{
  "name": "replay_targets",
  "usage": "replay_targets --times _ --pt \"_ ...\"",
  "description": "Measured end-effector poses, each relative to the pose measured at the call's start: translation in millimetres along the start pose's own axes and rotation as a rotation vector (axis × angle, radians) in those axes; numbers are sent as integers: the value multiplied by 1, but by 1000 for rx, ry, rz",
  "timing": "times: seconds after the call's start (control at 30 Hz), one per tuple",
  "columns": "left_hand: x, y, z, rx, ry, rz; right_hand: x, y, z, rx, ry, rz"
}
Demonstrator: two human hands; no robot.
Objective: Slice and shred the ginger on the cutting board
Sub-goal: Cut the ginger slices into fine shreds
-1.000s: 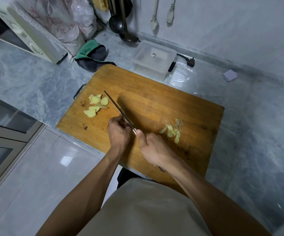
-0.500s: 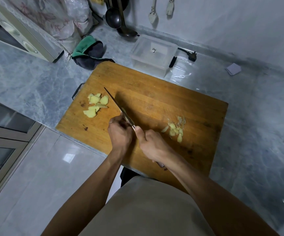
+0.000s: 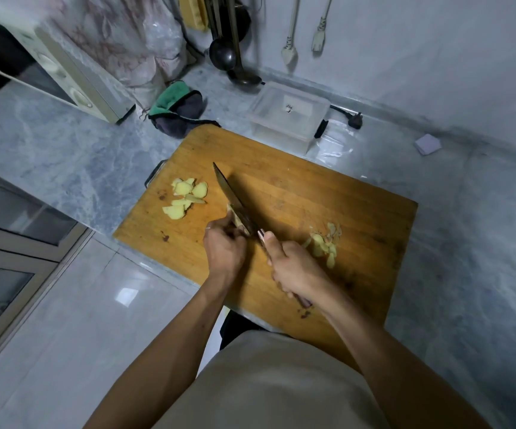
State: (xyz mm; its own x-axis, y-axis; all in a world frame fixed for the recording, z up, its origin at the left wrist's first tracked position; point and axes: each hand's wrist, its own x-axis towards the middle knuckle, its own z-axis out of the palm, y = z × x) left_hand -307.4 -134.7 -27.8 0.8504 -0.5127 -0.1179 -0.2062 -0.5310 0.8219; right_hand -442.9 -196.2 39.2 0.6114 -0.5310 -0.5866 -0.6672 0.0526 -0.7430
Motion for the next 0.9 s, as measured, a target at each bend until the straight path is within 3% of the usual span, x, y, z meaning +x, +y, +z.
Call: replay_targets --times 0.9 --pt "3 1 3 10 -29 -9 -25 -7 9 -146 36 -111"
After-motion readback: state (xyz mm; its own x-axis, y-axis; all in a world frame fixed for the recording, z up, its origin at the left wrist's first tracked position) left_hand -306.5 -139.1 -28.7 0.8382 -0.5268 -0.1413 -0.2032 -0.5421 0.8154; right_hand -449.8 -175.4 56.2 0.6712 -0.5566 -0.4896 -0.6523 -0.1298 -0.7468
